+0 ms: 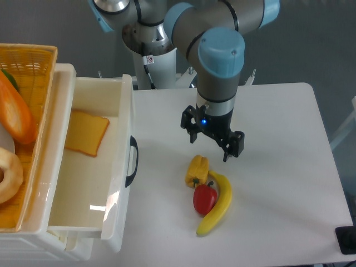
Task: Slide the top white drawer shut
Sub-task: 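Lower the open gripper slightly above the yellow pepper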
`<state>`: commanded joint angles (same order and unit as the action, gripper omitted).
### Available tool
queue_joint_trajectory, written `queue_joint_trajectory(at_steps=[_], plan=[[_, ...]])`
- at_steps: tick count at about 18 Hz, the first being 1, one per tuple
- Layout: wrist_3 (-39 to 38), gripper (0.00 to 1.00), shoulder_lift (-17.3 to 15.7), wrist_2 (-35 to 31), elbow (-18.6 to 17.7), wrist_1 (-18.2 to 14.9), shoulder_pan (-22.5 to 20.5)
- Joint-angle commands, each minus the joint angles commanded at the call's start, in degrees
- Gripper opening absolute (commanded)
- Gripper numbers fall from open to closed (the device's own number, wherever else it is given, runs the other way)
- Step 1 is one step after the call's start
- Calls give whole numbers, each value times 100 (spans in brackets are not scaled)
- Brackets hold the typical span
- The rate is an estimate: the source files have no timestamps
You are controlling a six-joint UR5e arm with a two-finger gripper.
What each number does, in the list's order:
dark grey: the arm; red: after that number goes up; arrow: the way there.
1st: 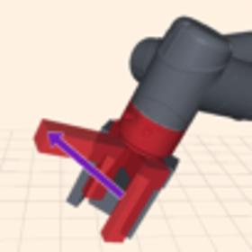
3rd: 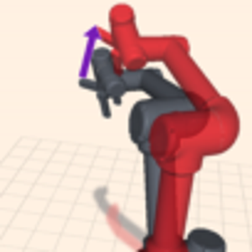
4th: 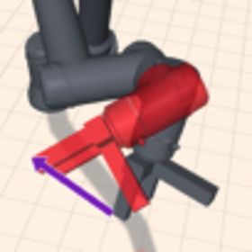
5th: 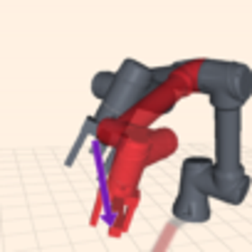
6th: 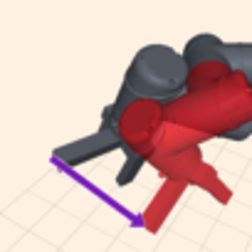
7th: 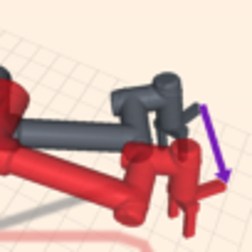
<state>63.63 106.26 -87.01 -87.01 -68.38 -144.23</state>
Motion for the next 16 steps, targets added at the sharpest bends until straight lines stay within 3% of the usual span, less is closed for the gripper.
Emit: queue_joint_trajectory(at_steps=[3,16], plan=[[-61,100,17,-9,-9,9,0],[-2180,100,105,18,-219,79,79]])
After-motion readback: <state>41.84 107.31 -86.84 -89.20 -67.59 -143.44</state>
